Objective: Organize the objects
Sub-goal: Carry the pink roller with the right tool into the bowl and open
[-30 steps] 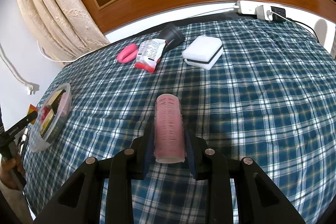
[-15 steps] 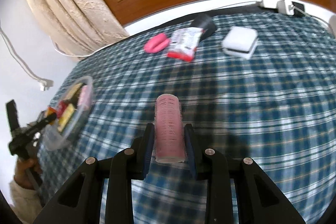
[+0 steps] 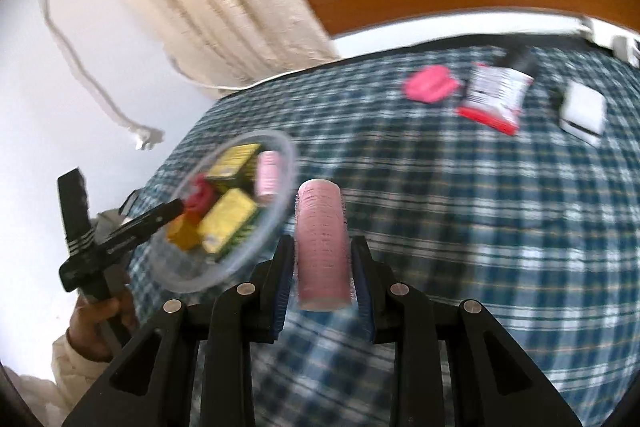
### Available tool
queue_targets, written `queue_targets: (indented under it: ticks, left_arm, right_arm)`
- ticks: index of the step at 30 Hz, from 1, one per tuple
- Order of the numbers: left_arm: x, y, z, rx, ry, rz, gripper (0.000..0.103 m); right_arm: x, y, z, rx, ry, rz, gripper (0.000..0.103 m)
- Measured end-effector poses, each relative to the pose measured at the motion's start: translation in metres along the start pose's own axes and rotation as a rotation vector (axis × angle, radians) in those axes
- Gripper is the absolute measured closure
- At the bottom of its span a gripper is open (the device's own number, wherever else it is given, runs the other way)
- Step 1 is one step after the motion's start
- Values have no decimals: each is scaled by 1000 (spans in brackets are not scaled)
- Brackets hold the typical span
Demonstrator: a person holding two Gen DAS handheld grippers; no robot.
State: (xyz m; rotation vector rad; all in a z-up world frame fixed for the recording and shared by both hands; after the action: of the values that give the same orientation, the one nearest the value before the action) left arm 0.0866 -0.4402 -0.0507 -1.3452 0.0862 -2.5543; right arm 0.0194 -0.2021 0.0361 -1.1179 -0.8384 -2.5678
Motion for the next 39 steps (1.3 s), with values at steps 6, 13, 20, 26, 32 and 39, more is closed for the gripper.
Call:
queue_targets:
  ticks: [6, 13, 20, 26, 32, 39]
  left_arm:
    - [6, 3, 15, -16, -50, 19, 18]
    - [13, 20, 32, 49, -127, 47, 18]
    - [11, 27, 33, 81, -155, 55, 18]
    - [9, 32, 36, 93, -185, 79, 18]
    - [7, 39, 39, 109, -205, 106, 4]
    - [7, 39, 35, 112, -190, 108, 4]
  right_arm:
    - [3, 52, -16, 85, 10, 91, 73]
    - [-3, 94, -45, 118, 47, 181, 73]
    - [-6, 122, -69, 109, 64, 241, 73]
    - [-7, 137, -82, 108, 63, 252, 72]
    - [-13, 139, -91, 114, 91, 253, 62]
    - [-16, 127, -84, 100, 73, 249, 60]
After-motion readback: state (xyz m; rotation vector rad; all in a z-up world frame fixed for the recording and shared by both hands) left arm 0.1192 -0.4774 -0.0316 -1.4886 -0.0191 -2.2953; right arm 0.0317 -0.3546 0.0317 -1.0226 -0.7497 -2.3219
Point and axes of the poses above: each gripper's, at about its wrist camera, not at the fingertips, and z roughly against the way its jaws point, y to its left, x to its top, the point moved 1 cm from there along -z, roughly the way its jaws point, and after that the axes turned 7 degrees about -y, right-handed, at the moved point
